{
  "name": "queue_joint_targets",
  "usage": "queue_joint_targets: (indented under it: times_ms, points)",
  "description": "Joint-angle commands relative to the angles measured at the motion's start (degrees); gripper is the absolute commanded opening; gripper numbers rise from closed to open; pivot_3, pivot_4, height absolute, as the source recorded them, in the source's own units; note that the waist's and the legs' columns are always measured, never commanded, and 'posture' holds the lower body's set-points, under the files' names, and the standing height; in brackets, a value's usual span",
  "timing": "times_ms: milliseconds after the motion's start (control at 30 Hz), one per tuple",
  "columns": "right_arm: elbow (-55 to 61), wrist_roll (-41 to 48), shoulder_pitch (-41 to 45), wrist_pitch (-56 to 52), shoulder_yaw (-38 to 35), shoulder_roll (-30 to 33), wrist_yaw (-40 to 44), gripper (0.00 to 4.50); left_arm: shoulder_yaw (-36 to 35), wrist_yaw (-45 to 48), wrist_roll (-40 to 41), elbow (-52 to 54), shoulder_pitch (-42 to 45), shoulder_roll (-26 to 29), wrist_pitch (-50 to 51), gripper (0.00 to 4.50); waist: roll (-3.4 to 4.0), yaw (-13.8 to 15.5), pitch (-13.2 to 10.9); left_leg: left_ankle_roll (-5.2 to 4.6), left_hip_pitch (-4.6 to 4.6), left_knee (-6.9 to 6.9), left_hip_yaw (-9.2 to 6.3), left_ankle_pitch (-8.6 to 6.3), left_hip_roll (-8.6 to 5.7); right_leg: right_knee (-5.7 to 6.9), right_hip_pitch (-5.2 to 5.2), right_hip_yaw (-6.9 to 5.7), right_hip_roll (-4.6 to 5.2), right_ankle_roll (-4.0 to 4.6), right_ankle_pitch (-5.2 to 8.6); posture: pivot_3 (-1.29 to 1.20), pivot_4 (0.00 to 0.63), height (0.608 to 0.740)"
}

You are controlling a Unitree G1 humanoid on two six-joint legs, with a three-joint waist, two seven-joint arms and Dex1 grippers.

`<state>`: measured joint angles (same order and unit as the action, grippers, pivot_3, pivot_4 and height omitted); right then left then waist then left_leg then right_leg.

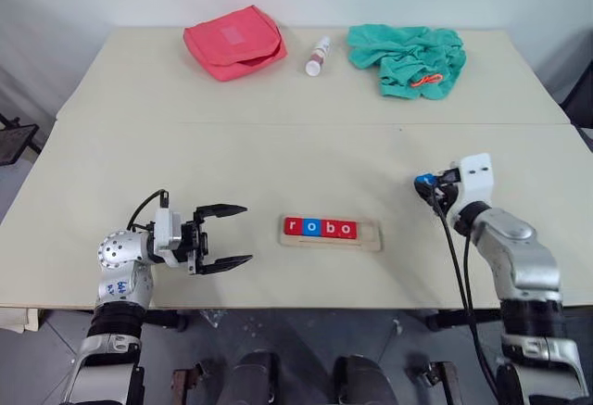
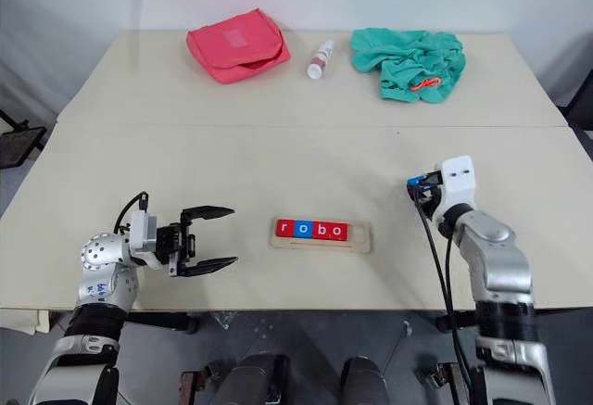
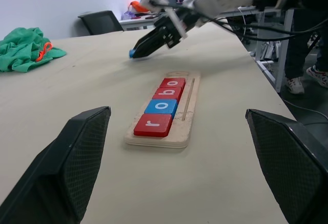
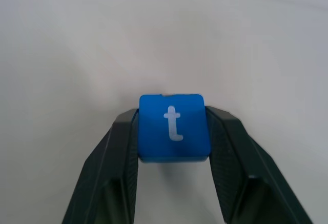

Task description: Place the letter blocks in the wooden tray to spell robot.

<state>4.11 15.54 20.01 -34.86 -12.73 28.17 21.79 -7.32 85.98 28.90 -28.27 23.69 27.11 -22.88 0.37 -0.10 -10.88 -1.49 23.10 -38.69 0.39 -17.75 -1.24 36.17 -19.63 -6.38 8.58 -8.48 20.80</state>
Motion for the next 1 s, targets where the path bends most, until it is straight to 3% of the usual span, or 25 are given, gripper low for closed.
queue_joint_targets:
  times_ms: [33, 200, 500, 767, 1000]
  points:
    - [14.8, 3.5, -5.0, -7.0, -2.3, -1.8, -3.4, 1.47, -0.2, 3.5, 1.1, -0.9, 1.0, 0.4, -0.2, 4.5, 0.0, 0.0, 0.0, 0.0, 0.0, 0.0, 0.0, 0.0, 0.0, 0.0, 0.0, 0.01, 0.0, 0.0, 0.0, 0.0, 0.15, 0.74]
    - [26.9, 5.8, -12.8, -14.7, -3.6, -5.8, -8.1, 1.47, 0.2, 3.7, 0.7, -3.5, 3.2, -0.1, -0.9, 4.5, 0.0, 0.2, 0.0, 0.0, -0.01, 0.0, -0.03, 0.0, -0.05, 0.02, 0.02, 0.05, 0.01, 0.0, 0.0, 0.0, 0.15, 0.74]
    - [30.3, 5.8, -15.8, -16.7, -3.9, -9.4, -12.7, 1.47, 0.5, 4.2, 0.9, -4.5, 4.2, 0.0, -1.2, 4.5, 0.0, 0.1, 0.0, 0.0, -0.05, 0.05, 0.04, 0.0, -0.05, 0.02, -0.03, 0.11, -0.01, 0.0, 0.0, 0.0, 0.15, 0.74]
    - [31.7, 6.2, -17.4, -15.7, -3.5, -9.5, -12.7, 4.31, 0.5, 3.9, 0.9, -4.3, 4.0, 0.1, -1.1, 4.5, 0.0, 0.0, 0.0, 0.0, -0.06, 0.06, 0.05, 0.0, -0.04, 0.02, -0.04, 0.13, -0.01, 0.0, 0.0, 0.0, 0.15, 0.74]
    - [29.1, 6.5, -17.4, -11.8, -1.4, 7.8, 3.8, 4.45, 0.6, 3.2, 0.9, -3.9, 3.5, -0.6, -1.7, 4.5, 0.0, 0.1, 0.0, -0.01, -0.05, 0.04, 0.07, 0.0, -0.06, -0.03, 0.01, 0.15, -0.01, 0.0, 0.0, 0.0, 0.15, 0.74]
